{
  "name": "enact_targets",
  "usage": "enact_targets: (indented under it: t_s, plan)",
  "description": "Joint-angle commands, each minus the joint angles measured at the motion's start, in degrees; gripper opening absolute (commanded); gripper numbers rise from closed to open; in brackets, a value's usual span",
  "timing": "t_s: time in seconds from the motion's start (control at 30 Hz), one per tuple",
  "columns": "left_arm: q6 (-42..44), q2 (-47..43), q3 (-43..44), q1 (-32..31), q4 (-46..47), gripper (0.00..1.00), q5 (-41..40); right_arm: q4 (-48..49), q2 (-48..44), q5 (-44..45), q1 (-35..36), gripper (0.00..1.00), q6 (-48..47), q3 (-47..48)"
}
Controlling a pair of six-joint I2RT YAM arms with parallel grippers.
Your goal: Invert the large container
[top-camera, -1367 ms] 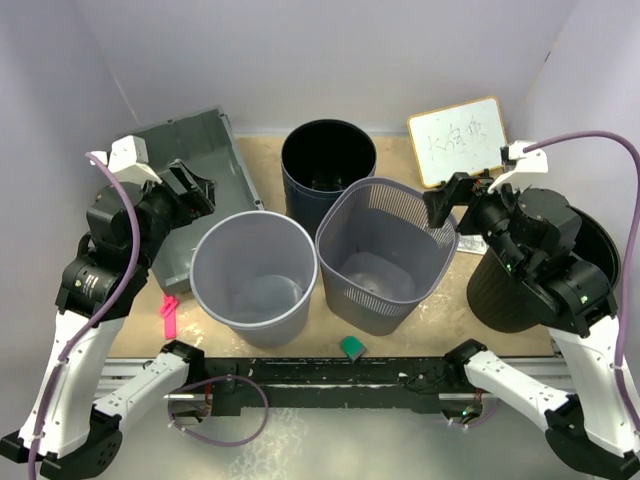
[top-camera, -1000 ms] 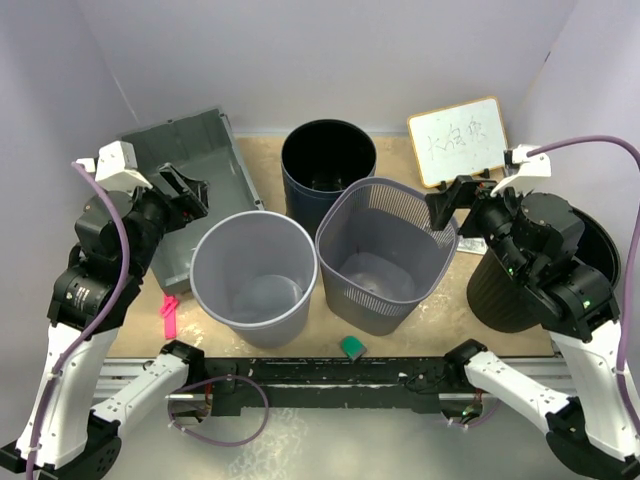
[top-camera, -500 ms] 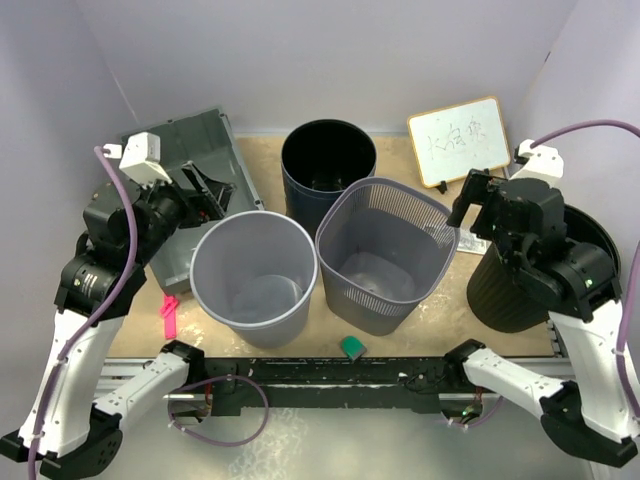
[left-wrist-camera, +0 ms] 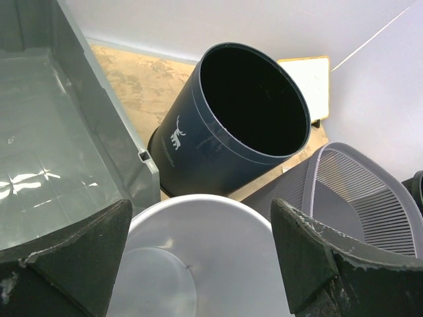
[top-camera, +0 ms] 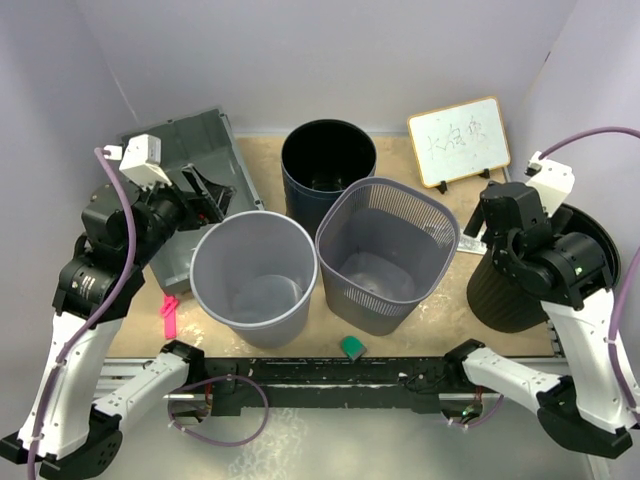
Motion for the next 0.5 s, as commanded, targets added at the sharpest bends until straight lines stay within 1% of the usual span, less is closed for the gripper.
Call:
enact_targets:
  t_s: [0.0, 0.1, 0.17, 0.3, 0.4, 0.47]
  plan:
    - [1.19, -0.1, 0.08, -0.23, 1.45, 0.82, 1.6, 3.91, 3.89, -2.47, -4.2, 0.86, -2.63, 2.44]
    - [1.35, 0.26, -0.08, -0.27, 1.5, 0.82, 1.74, 9.11, 7.27, -11.85, -13.2, 0.87, -10.07, 3.98]
    - [1.53, 0.56, 0.05, -0.23, 1.33, 0.82, 1.94, 9.59, 9.6, -16.61, -18.99, 0.85, -11.17, 6.06]
    - [1.55, 0.22, -0.03, -0.23, 1.19, 0.82, 2.02, 9.96, 11.47, -18.33, -22.48, 0.84, -11.82, 5.95]
    - [1.84, 0.03, -0.25, -0.23, 0.83, 0.82, 1.67, 11.55, 10.62, -21.87, -26.7, 0.81, -12.04, 1.36]
    - [1.8, 0.03, -0.22, -0.24, 0.56, 0.82, 1.69, 13.72, 9.29, -25.06, -30.77, 0.76, -12.53, -2.36]
